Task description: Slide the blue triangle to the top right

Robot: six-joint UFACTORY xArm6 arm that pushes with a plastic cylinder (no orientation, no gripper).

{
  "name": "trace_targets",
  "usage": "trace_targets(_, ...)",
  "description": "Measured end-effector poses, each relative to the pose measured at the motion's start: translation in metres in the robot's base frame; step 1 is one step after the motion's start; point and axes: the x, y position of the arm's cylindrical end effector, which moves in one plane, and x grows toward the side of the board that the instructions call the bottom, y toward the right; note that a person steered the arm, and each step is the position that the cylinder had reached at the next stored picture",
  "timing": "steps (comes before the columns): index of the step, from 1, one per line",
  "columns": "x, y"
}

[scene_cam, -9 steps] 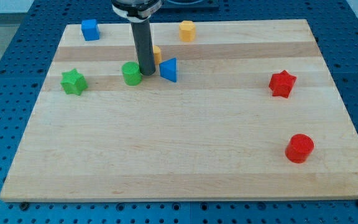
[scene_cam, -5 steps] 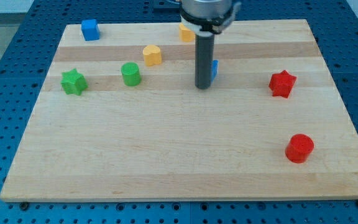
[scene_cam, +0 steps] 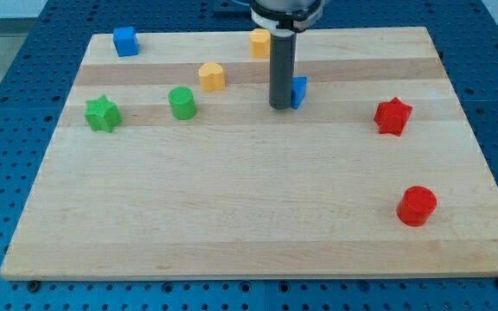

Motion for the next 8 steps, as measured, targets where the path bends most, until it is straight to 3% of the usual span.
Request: trace_targets(8, -0.055, 0.093)
